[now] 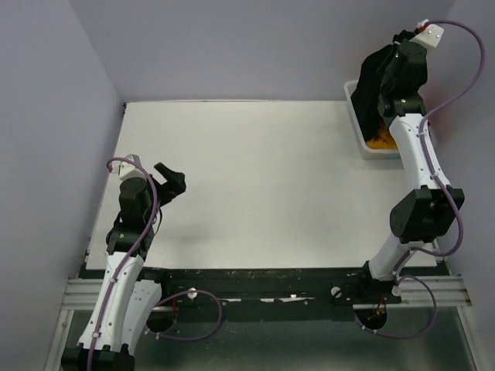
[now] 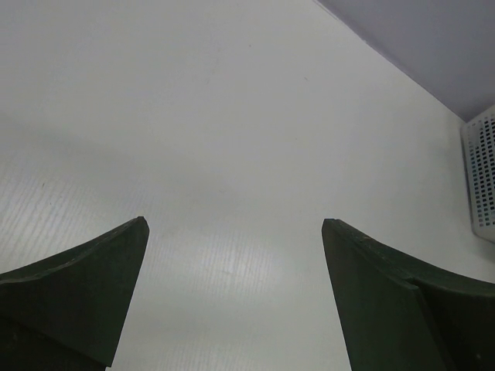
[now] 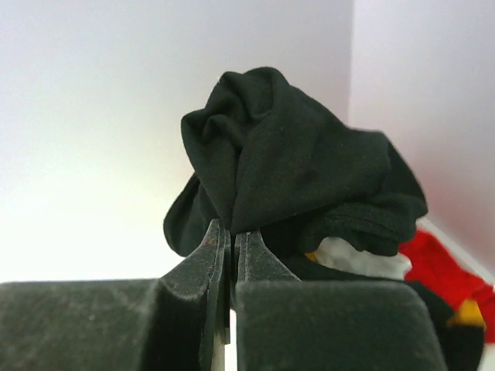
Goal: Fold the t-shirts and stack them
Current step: Grab crumpled tshirt from bin with the right arm
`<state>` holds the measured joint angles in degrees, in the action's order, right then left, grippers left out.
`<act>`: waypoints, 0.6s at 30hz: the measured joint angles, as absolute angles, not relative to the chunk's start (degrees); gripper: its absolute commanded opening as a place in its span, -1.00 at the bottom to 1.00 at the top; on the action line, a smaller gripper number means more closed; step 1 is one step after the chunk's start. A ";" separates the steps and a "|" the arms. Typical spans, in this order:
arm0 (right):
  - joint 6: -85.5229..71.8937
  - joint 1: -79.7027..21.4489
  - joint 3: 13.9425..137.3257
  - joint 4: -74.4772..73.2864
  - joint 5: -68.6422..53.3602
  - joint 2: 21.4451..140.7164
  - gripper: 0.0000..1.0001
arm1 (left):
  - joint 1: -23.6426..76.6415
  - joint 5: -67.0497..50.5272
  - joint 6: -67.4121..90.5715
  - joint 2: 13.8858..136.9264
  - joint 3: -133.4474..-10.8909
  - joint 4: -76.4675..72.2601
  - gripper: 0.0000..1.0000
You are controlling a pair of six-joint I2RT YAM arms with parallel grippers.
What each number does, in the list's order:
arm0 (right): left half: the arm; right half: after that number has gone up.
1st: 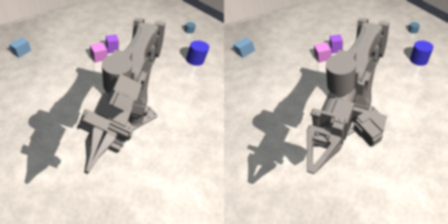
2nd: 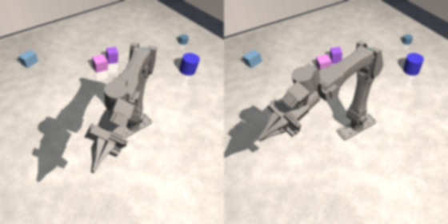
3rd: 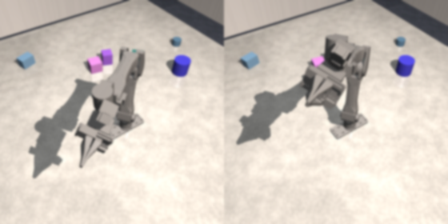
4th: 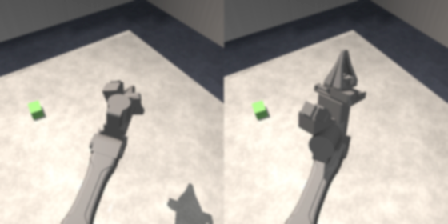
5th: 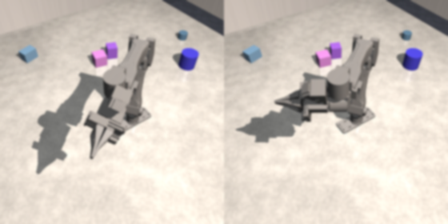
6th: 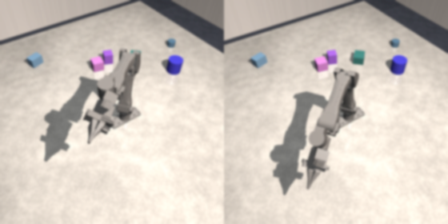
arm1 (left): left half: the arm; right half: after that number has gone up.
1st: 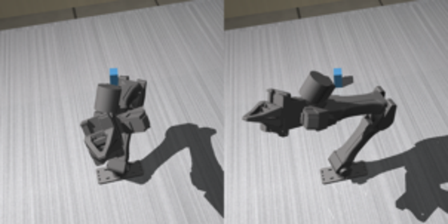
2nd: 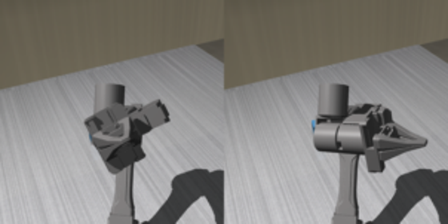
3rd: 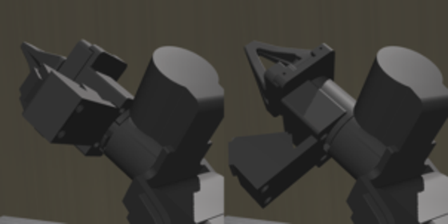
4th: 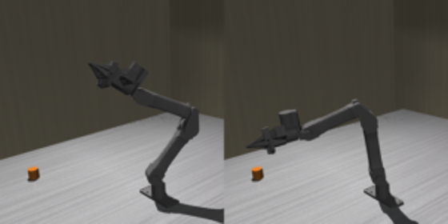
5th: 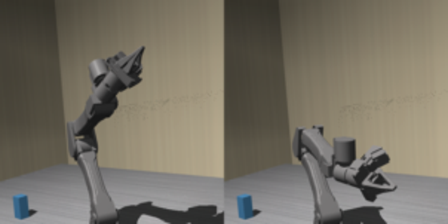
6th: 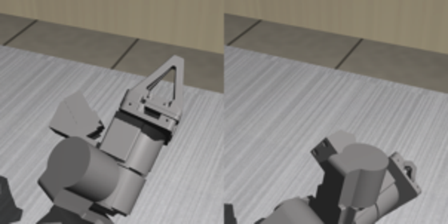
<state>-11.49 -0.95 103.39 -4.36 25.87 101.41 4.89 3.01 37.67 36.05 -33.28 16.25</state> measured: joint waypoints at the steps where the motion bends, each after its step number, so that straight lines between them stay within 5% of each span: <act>1: -11.77 -0.95 104.20 -3.88 24.60 100.66 -0.99 | 4.89 3.01 37.65 36.01 -33.28 16.25 0.97; 18: -11.44 -0.95 123.79 -0.25 10.81 101.27 -0.99 | 4.89 3.01 37.63 33.50 -32.86 16.40 0.97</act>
<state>-11.44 -0.95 123.79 -0.25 10.81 101.27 4.89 3.01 37.63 33.50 -32.86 16.40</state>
